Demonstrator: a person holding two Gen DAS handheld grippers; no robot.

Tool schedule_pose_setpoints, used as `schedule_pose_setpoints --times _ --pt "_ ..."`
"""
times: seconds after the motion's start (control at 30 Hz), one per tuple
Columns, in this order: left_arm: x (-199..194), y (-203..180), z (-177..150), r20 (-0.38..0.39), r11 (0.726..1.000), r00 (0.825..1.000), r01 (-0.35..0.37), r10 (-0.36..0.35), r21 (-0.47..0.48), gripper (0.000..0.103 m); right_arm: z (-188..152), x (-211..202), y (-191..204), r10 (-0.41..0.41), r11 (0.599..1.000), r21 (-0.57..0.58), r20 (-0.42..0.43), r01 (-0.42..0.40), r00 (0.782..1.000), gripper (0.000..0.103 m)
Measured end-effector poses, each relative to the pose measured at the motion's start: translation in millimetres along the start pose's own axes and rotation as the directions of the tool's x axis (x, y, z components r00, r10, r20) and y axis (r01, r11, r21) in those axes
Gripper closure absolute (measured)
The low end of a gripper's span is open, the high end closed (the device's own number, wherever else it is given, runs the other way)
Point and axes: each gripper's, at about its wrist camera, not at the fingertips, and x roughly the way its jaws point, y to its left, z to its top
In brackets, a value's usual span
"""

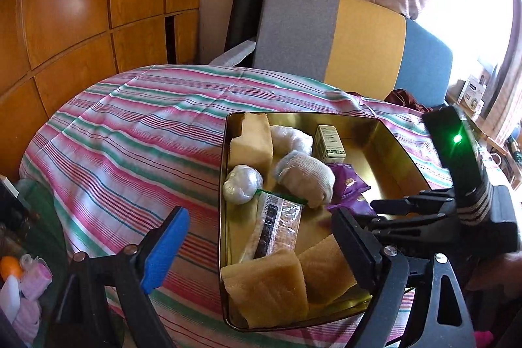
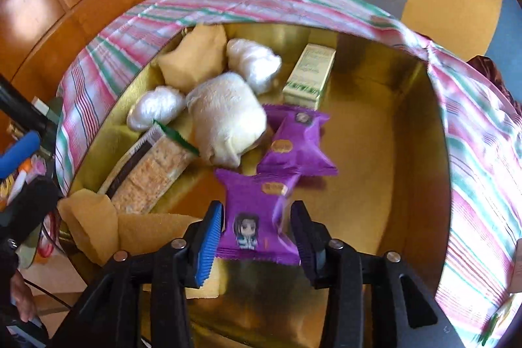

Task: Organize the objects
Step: 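Carry the purple packet into the tray and open the right gripper, then move both tools back to the white box and cracker packet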

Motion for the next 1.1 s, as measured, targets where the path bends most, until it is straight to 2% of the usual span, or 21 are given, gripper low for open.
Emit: schedule_pose_setpoints --times 0.4,0.57,0.87,1.1 --pt "-8 -6 2 0.016 1.000 1.000 -0.007 0.007 0.023 0.013 -9 -36 -10 -0.013 0.998 0.054 0.076 0.008 0.997 0.059" --pt "-10 -13 3 0.020 0.999 1.000 -0.005 0.004 0.042 0.013 -22 -56 -29 -0.024 0.994 0.104 0.112 0.012 0.993 0.059" --pt "-11 -32 7 0.022 0.996 1.000 0.006 -0.008 0.091 0.013 -47 -92 -83 -0.080 0.977 0.207 0.173 0.043 0.982 0.059" --pt "-11 -53 12 0.023 0.989 0.999 0.024 -0.027 0.143 0.013 -75 -122 -143 -0.174 0.939 0.328 0.189 0.105 0.966 0.059"
